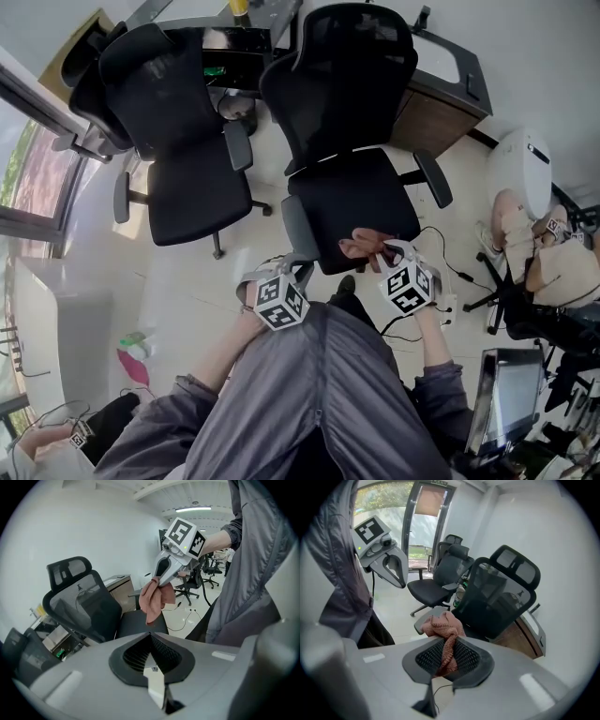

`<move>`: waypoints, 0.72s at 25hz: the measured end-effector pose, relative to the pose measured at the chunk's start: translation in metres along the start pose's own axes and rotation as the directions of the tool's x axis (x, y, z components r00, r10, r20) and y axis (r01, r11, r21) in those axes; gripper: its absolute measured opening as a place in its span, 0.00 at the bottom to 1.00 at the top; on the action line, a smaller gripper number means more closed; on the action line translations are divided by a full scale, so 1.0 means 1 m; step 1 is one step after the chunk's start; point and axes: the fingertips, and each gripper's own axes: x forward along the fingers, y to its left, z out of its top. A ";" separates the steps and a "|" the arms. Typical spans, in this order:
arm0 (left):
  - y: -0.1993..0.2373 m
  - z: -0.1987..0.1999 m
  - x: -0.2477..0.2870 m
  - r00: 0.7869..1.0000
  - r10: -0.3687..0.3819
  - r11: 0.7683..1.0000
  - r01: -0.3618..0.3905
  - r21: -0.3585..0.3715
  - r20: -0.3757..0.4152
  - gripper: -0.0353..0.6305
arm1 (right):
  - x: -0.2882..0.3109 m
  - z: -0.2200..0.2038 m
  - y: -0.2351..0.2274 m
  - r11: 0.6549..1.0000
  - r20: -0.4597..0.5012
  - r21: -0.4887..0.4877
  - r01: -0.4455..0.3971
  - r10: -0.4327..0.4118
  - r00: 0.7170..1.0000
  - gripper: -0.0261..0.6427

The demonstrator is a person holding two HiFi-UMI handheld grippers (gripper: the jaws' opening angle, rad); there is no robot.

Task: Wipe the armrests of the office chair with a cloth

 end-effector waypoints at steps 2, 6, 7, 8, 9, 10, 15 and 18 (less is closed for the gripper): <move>0.005 0.002 0.004 1.000 0.009 1.000 -0.009 -0.012 -0.004 0.08 | 0.004 -0.014 -0.025 1.000 -0.011 0.012 0.018 -0.018 1.000 0.11; 0.011 0.012 0.020 1.000 0.019 0.999 -0.020 -0.039 -0.023 0.08 | 0.017 -0.056 -0.083 0.999 -0.053 0.021 0.043 -0.042 0.998 0.11; 0.012 0.016 0.024 0.999 0.018 0.998 -0.019 -0.051 -0.031 0.08 | 0.022 -0.069 -0.099 0.999 -0.066 0.020 0.044 -0.043 0.997 0.11; 0.011 0.021 0.029 0.999 0.015 0.998 -0.018 -0.065 -0.038 0.08 | 0.026 -0.082 -0.117 0.999 -0.080 0.021 0.045 -0.043 0.996 0.11; 0.011 0.026 0.035 0.999 0.014 0.997 -0.017 -0.076 -0.047 0.08 | 0.030 -0.095 -0.136 0.999 -0.091 0.026 0.045 -0.042 0.995 0.11; 0.012 0.033 0.042 0.998 0.017 0.996 -0.021 -0.081 -0.055 0.08 | 0.035 -0.108 -0.156 0.998 -0.097 0.033 0.046 -0.042 0.994 0.11; 0.020 0.071 0.077 0.990 0.120 0.977 -0.130 -0.171 -0.071 0.08 | 0.063 -0.147 -0.248 0.998 -0.087 0.054 0.044 -0.039 0.995 0.11; 0.023 0.096 0.090 0.980 0.188 0.954 -0.198 -0.223 -0.066 0.08 | 0.083 -0.154 -0.285 1.000 -0.075 0.006 0.027 -0.027 0.997 0.11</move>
